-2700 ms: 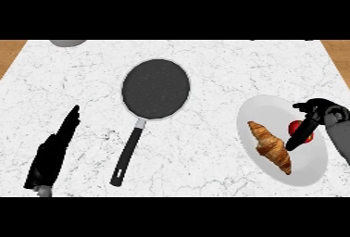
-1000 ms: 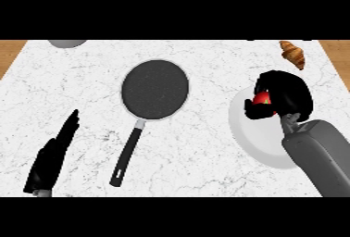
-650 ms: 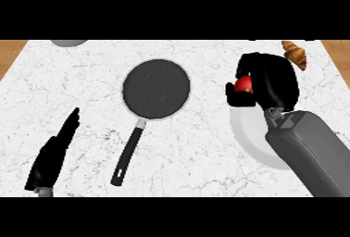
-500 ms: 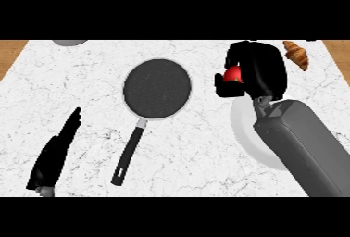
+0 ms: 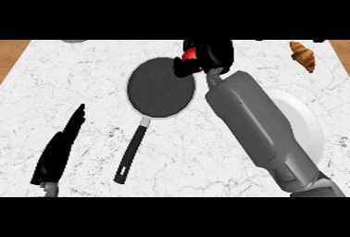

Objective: Pick the tomato from the plate and place it in the pan

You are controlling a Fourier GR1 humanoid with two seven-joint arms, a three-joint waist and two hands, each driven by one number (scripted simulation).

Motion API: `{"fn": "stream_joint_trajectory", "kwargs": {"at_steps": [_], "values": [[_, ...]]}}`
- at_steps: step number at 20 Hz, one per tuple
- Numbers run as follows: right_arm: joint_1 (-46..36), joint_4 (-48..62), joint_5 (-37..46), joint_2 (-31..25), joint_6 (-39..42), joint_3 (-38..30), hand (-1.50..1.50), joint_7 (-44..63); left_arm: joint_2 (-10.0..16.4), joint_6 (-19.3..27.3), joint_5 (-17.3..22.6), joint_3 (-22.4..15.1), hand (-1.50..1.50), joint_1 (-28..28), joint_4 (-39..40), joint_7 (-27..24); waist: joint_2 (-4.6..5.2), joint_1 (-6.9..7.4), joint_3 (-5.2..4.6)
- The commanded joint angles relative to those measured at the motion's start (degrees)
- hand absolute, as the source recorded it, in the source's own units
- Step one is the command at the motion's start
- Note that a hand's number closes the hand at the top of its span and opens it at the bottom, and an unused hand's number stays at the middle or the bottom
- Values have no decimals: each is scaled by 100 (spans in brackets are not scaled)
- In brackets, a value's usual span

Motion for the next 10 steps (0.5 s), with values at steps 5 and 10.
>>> {"fn": "stream_joint_trajectory", "kwargs": {"at_steps": [5, 10], "values": [[-1173, 2357, -637, 439, -585, -353, 150, -633, -36, -111, -51, -73, 0, -134, 98, -161, 98, 275, -4], [-1127, 3126, -946, 445, -559, 122, 150, -945, -79, -133, -128, -198, 0, -270, -72, 81, 124, 431, -1]]}}
